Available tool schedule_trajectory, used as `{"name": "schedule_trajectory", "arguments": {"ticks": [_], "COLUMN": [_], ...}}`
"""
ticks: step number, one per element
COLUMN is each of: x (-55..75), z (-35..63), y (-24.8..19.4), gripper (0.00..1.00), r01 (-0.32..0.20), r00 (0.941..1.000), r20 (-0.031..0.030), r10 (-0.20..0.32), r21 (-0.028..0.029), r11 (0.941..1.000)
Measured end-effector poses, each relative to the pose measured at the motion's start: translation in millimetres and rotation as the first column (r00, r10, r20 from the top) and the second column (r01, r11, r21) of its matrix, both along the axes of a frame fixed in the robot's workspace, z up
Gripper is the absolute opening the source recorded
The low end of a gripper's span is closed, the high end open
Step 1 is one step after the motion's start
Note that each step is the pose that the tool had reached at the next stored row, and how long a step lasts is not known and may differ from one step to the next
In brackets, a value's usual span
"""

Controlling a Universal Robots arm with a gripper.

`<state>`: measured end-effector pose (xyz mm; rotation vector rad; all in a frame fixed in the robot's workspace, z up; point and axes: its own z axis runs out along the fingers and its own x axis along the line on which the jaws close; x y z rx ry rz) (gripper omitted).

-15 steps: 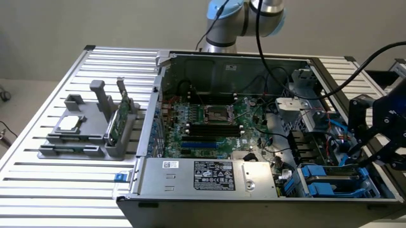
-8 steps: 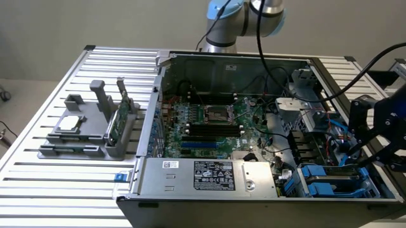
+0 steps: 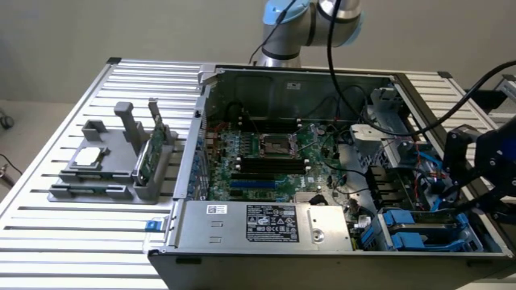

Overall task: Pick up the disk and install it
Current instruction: 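Insert the first disk wire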

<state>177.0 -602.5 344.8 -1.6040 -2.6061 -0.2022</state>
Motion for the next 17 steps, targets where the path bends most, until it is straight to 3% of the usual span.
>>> {"name": "schedule_trajectory", "arguments": {"ticks": [3, 5, 12, 17], "x": [2.8, 4.8, 7.1, 7.2], "z": [-1.4, -2.7, -5.1, -7.8], "y": [-0.4, -1.6, -8.9, -9.4], "gripper": [0.31, 0.31, 0.31, 0.31], "r01": [0.000, 0.000, 0.002, 0.002], "r00": [1.0000, 1.0000, 1.0000, 1.0000], "r20": [-0.0001, -0.0006, -0.0058, -0.0072], "r10": [0.000, 0.000, -0.002, -0.002], "r21": [0.0283, 0.0380, 0.0419, 0.0519], "r11": [0.9996, 0.9993, 0.9991, 0.9986]}}
